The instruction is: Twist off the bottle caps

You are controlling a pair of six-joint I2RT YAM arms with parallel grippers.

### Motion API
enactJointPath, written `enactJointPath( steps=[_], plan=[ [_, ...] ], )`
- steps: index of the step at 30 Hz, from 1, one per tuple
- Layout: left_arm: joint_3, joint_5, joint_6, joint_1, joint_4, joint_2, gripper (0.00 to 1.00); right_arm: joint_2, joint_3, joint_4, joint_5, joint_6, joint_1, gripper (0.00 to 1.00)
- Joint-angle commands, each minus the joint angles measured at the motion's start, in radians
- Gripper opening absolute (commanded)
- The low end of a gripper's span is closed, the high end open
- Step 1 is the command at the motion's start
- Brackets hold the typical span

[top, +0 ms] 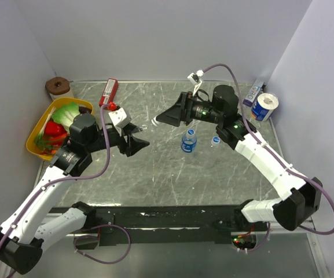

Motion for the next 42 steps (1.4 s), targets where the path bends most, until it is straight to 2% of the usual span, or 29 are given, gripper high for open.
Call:
enactJointPath(
  steps=[1,10,13,14,16,17,20,24,25,27,31,35,37,42],
  plan=[
    [0.036,-0.13,0.024,-0.025,0.003,-0.013,0.38,0.028,0.044,-0.005,0.038,0.035,0.017,0.85],
    [0.044,-0.213,0.044,-0.074,-0.029,0.009,0.38,0.064,0.049,0.01,0.058,0.05,0.04,0.73],
    [0.044,-0.233,0.05,-0.081,-0.037,0.012,0.38,0.075,0.052,0.038,0.047,0.055,0.038,0.62],
    [0.046,-0.236,0.051,-0.082,-0.038,0.012,0.38,0.077,0.053,0.039,0.044,0.055,0.04,0.53],
    [0.042,-0.234,0.047,-0.082,-0.037,0.009,0.38,0.078,0.053,0.042,0.038,0.052,0.038,0.42],
    [0.039,-0.231,0.046,-0.082,-0.029,0.009,0.38,0.078,0.05,0.042,0.038,0.049,0.038,0.32],
    [0.039,-0.169,0.014,-0.068,-0.017,0.004,0.38,0.069,0.032,0.065,0.03,0.029,0.04,0.22],
    [0.012,0.08,-0.101,0.033,0.115,-0.022,0.38,0.043,-0.014,0.139,-0.01,-0.054,0.032,0.17],
    [0.001,0.188,-0.12,0.059,0.139,-0.026,0.38,0.04,-0.025,0.15,-0.02,-0.072,0.029,0.17],
    [-0.005,0.282,-0.164,0.119,0.182,-0.025,0.38,0.029,-0.037,0.177,-0.062,-0.134,0.025,0.15],
    [0.012,0.414,-0.177,0.137,0.21,-0.005,0.38,0.019,-0.074,0.229,-0.157,-0.215,0.011,0.15],
    [0.022,0.583,-0.184,0.14,0.215,0.01,0.38,0.019,-0.122,0.37,-0.284,-0.185,-0.034,0.15],
    [0.038,0.609,-0.17,0.14,0.198,0.015,0.38,0.019,-0.134,0.407,-0.31,-0.159,-0.052,0.15],
    [0.064,0.586,-0.103,0.14,0.111,0.021,0.38,-0.018,-0.134,0.36,-0.284,-0.181,-0.107,0.16]
  ],
)
